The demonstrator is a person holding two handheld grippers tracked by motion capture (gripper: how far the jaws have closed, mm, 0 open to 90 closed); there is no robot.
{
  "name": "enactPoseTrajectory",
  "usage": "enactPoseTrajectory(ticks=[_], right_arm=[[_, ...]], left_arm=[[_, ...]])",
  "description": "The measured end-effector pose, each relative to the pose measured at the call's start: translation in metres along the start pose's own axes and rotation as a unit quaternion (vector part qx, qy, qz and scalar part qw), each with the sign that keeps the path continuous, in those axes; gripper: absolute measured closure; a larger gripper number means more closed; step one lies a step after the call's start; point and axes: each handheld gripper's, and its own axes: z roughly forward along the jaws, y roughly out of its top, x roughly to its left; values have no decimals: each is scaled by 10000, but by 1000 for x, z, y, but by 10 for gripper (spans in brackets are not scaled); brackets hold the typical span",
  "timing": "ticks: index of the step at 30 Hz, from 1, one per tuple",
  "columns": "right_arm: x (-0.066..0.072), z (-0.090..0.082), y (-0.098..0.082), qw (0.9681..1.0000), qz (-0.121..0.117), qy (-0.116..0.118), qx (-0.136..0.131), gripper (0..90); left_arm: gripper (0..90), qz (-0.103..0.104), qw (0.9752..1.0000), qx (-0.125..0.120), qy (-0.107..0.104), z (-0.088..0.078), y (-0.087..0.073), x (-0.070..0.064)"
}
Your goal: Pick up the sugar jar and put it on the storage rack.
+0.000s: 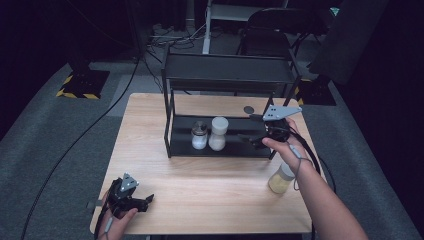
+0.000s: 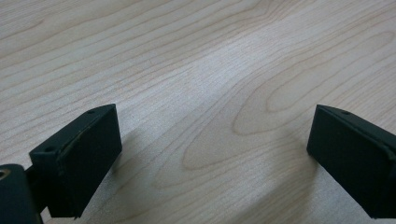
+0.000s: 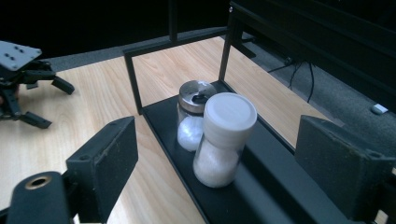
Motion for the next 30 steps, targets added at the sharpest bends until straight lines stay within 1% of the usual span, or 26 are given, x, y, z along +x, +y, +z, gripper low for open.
enactPoseTrajectory(ticks=[4, 8, 15, 20, 30], right_arm=[[4, -18, -8, 10000, -7, -31, -20, 132], [6, -31, -15, 10000, 8, -65, -11, 132], [9, -54, -30, 9998, 77, -158, -108, 132], [11, -67, -40, 9996, 125, -224, -119, 132], [13, -85, -60, 9991, 203, -359, -93, 132]], left_arm=[[29, -10, 10000, 5, 8, 0, 0, 0], [29, -10, 10000, 10, 9, 0, 0, 0], [29, -9, 10000, 10, 10, 0, 1, 0], [29, -9, 10000, 10, 10, 0, 0, 0], [29, -9, 10000, 10, 9, 0, 1, 0]])
